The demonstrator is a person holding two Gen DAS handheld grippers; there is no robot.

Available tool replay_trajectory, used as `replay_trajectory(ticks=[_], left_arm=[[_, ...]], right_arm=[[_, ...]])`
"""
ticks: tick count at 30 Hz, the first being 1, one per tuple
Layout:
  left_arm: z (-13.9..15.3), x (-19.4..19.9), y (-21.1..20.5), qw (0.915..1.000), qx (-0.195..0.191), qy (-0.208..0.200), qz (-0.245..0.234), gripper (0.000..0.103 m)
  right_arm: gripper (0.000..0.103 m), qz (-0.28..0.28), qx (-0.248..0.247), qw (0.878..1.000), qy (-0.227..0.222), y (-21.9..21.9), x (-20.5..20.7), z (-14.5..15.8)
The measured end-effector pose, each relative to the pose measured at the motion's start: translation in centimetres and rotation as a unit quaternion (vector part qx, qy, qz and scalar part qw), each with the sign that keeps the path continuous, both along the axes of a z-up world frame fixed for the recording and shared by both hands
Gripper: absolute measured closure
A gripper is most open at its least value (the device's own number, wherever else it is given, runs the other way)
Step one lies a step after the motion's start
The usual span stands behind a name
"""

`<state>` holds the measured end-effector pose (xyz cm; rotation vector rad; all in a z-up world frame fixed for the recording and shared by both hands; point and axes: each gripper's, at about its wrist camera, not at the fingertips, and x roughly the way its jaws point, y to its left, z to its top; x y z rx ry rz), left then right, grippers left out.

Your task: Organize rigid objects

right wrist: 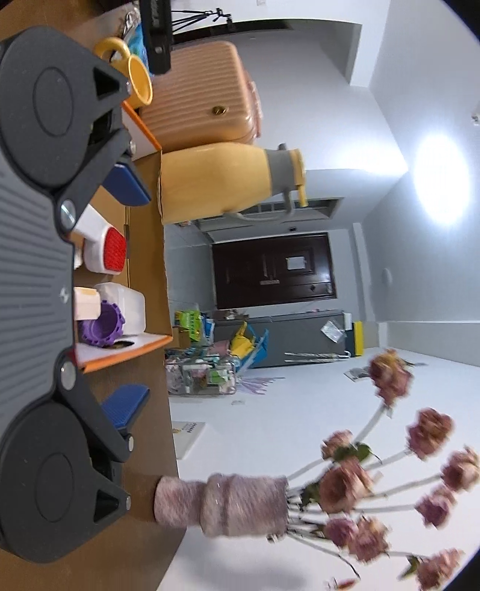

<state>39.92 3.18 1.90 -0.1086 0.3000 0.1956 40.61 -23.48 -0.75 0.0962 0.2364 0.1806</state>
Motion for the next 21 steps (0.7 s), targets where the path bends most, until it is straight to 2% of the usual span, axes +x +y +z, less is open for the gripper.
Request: replay_trajectory(ticks=[9,12,16,21], left_arm=[[0.1,-11.8,0.9,0.9996,0.014,-0.005,-0.025,0.000],[-0.5,-15.6,0.7,0.9988,0.032,-0.005,-0.036,0.000],[-2.1,-20.4,0.6,0.9982,0.047,0.004,-0.038,0.000],[-3.6,-25.1,1.1,0.9986,0.040,0.009,-0.033,0.000]], right_arm=[[0.000,-0.002,0.001,0.999,-0.034,-1.8,-12.4,1.0],[0.000,0.002,-0.003,1.000,-0.025,-2.1,-16.4,0.2],[0.000,-0.002,-0.032,0.999,-0.021,-1.9,-21.3,-1.0],[0.000,-0.002,-0.034,0.999,-0.012,-1.7,-26.0,-2.3]])
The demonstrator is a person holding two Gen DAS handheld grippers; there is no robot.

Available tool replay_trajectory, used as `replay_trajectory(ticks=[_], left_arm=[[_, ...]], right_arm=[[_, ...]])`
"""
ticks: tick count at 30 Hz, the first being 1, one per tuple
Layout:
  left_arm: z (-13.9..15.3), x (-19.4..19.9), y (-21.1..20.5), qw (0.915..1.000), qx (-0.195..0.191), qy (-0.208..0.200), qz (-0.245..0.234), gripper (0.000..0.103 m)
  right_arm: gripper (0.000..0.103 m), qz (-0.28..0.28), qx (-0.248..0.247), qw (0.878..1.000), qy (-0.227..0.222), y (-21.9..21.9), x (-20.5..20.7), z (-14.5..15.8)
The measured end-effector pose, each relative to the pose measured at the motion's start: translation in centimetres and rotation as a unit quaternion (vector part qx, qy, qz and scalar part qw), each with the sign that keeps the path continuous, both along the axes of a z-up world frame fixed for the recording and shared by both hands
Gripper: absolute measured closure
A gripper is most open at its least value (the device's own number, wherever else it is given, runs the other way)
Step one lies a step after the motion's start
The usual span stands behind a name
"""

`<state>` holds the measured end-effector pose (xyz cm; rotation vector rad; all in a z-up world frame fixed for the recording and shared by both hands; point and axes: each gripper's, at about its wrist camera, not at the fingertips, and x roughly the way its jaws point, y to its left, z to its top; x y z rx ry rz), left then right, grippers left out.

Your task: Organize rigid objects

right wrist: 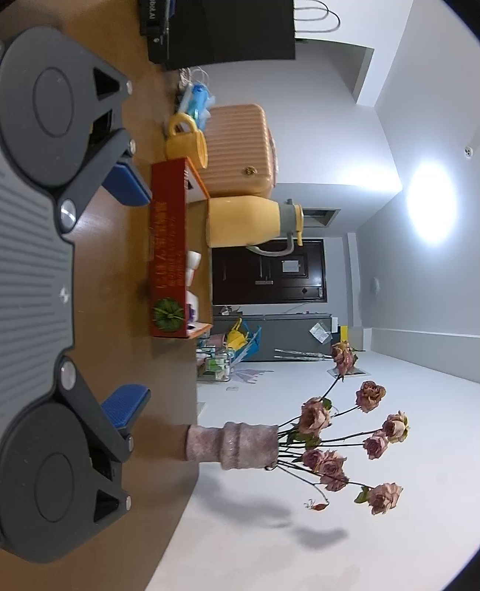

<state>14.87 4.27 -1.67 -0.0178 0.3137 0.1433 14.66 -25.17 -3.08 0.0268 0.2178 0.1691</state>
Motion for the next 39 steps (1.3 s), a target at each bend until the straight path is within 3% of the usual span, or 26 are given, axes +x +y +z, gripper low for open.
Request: replay_trajectory(ticks=[11,39], left_arm=[[-0.5,-3.4,0.9,0.9999,-0.016,0.000,0.003,0.000],[-0.2,-4.2,0.5,0.9999,-0.014,-0.002,-0.001,0.000]], right_arm=[[0.000,0.016,-0.005,1.000,-0.002,1.3,-3.1,-0.4],[0.000,0.015,-0.005,1.000,-0.005,1.4,-3.8,0.0]])
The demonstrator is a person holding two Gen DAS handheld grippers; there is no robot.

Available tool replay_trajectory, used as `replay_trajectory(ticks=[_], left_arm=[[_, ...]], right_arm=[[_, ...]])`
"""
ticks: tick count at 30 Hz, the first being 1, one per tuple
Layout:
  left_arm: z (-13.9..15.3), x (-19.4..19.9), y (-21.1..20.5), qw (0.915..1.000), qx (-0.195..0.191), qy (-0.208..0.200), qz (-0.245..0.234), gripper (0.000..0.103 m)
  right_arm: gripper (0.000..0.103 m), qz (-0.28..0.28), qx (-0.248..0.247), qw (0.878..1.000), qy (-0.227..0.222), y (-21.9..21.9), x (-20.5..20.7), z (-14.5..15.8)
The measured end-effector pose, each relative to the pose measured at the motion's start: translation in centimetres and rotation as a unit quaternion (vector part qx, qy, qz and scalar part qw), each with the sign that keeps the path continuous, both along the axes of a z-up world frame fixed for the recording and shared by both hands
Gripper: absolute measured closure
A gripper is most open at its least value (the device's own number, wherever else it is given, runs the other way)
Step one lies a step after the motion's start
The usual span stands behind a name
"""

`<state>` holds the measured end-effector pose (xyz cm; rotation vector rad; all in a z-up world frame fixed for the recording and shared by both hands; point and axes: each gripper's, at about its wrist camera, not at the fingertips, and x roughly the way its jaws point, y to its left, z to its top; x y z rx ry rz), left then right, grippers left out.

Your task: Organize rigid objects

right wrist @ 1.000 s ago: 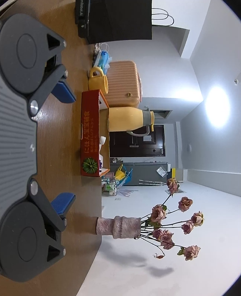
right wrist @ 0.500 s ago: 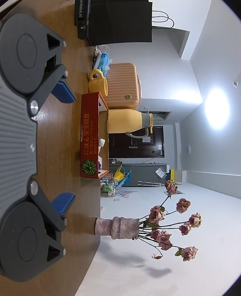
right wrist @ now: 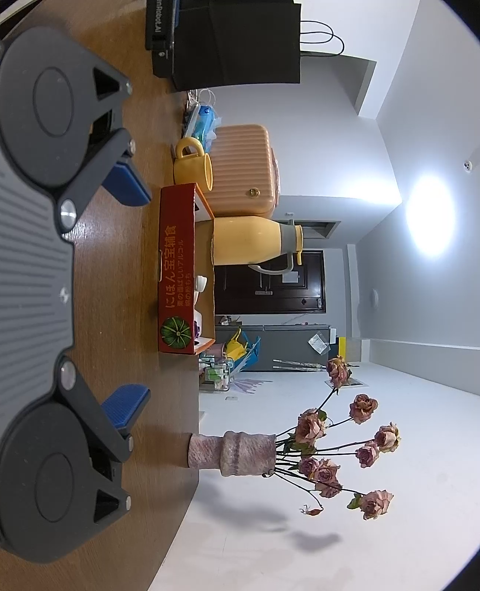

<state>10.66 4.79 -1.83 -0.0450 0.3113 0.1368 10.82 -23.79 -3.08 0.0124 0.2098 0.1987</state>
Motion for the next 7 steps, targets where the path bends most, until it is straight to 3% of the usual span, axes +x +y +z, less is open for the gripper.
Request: replay_trajectory(ticks=[7], left_arm=[[0.11,0.03,0.30,1.0000,-0.003,-0.003,-0.003,0.000]], right_arm=[[0.000,0.000,-0.001,1.000,0.002,0.02,0.04,-0.01]])
